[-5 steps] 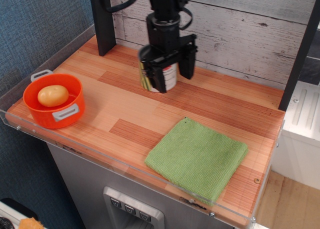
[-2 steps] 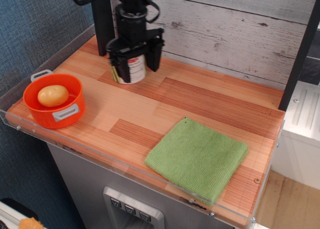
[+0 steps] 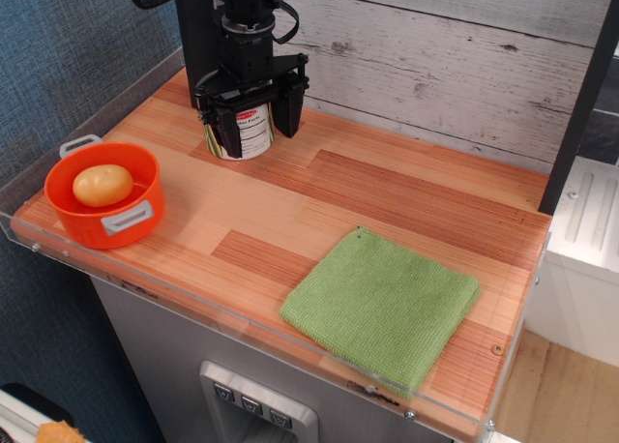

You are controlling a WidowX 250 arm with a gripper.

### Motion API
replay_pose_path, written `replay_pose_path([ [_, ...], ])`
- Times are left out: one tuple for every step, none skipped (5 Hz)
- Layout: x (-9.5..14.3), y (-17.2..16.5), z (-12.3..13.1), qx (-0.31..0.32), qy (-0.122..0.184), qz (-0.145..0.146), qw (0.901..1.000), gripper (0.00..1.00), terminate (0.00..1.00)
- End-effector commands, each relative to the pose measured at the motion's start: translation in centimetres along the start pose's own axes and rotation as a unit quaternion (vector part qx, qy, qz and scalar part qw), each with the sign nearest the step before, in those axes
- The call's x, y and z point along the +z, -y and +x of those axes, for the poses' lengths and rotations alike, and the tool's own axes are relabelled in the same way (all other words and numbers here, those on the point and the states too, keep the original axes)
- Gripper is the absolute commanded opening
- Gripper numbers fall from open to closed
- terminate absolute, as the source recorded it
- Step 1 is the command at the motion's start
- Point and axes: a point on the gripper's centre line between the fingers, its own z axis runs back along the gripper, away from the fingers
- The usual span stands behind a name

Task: Move the can to the back left corner of the table

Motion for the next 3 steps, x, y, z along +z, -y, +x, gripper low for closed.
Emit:
replay_pose_path([
  [5.6,1.4,-0.3,-0.028,0.014,-0.069,0.9971,1.00,0.00],
  [6.5,1.8,-2.0,-0.050,0.013,-0.088,0.9948,1.00,0.00],
  [7.6,1.2,-3.3,-0.106,0.010,-0.096,0.9897,1.00,0.00],
])
